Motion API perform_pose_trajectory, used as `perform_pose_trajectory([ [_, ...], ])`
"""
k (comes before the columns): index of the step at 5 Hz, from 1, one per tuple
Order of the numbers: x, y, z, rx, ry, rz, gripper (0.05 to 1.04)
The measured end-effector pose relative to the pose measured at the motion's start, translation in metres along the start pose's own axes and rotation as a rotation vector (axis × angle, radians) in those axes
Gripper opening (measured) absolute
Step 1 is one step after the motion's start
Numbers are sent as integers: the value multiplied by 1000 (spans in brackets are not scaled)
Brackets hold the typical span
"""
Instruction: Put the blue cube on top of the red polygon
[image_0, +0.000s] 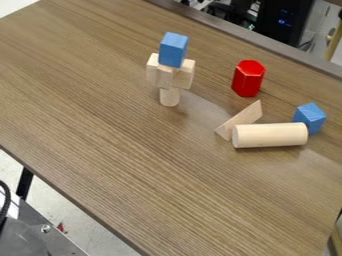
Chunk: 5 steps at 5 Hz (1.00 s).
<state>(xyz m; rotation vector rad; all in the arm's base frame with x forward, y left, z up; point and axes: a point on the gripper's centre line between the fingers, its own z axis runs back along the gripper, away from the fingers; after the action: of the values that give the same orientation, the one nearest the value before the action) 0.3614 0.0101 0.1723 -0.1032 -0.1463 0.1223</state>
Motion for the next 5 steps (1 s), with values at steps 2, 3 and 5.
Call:
perform_pose_trajectory([
  [2,-5,-19,-22,-8,44,-132,999],
  [3,-12,-48,-32,-14,39,-285,999],
  [5,-25,-85,-53,-22,-38,-499,999],
])
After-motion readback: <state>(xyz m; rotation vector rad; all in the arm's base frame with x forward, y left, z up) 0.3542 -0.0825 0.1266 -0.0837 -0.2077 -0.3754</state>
